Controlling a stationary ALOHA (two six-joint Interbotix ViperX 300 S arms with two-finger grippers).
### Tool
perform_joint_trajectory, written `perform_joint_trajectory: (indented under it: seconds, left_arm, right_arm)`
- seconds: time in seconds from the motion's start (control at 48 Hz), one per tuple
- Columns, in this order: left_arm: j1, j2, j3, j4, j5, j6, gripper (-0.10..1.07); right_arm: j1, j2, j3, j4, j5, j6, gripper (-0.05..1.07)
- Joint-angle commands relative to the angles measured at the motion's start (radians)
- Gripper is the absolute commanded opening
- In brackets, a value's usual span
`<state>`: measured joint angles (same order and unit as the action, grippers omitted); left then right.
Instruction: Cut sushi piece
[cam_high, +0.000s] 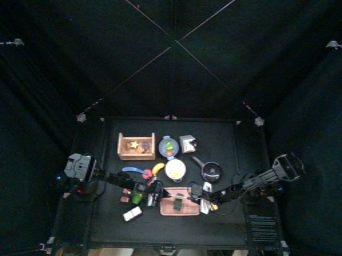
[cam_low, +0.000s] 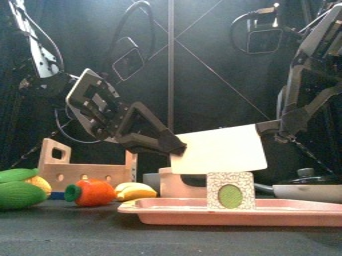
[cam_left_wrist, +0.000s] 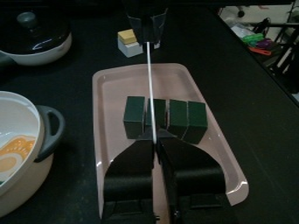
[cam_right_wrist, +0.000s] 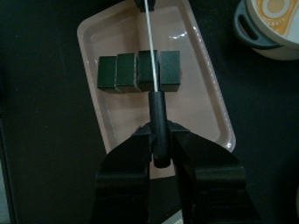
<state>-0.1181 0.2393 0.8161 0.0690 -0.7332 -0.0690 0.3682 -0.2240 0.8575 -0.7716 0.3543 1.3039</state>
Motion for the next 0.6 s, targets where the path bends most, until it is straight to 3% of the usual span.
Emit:
perform_joint_trajectory:
  seconds: [0.0,0.271,0.583]
  left_arm:
    - [0.003,-0.029,-0.011,0.002,-0.003,0.005,0.38]
    - [0.017,-0.081,0.006,0.057,0.003,0.032,0.38]
    - [0.043,-0.048,-0.005,0.084,0.002,0.034,0.38]
  right_arm:
    - [-0.003,-0.025,-0.023,-0.003,0.000,-0.002,0.50]
    - [0.003,-0.038,-0.028,-0.003,0.000,0.000,0.50]
    - [0.002,-0.035,-0.021,-0.003,0.014,0.000,0.50]
